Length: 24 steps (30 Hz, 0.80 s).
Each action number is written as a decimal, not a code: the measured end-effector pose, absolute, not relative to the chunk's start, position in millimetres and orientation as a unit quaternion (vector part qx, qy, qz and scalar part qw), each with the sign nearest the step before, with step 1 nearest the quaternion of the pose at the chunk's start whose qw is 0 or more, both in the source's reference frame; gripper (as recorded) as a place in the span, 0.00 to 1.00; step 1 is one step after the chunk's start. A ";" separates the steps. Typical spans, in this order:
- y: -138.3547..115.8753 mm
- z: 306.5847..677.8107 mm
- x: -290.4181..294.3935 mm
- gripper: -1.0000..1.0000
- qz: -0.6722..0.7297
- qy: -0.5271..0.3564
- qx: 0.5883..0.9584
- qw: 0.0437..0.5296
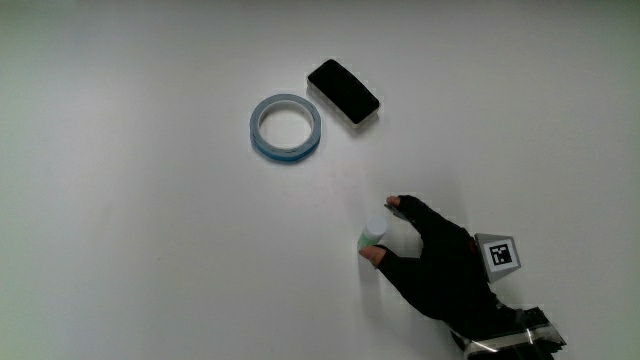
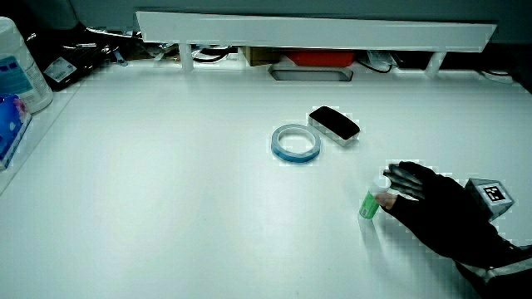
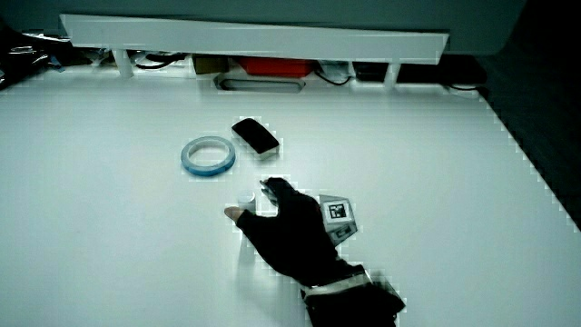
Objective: Place glue stick
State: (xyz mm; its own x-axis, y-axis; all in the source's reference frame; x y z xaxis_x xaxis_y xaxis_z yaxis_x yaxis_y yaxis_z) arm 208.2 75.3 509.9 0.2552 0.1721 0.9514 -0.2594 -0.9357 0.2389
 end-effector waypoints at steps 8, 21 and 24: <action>55.9 489.5 218.7 0.00 0.563 -0.069 0.789 0.235; 30.0 435.0 232.5 0.00 0.525 -0.126 0.783 0.308; 26.0 423.5 237.2 0.00 0.511 -0.144 0.792 0.302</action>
State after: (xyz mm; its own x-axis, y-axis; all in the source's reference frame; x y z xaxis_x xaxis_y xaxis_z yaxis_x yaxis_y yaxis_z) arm 237.2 26.0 423.5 0.4351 0.0800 0.8968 -0.5370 -0.7764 0.3298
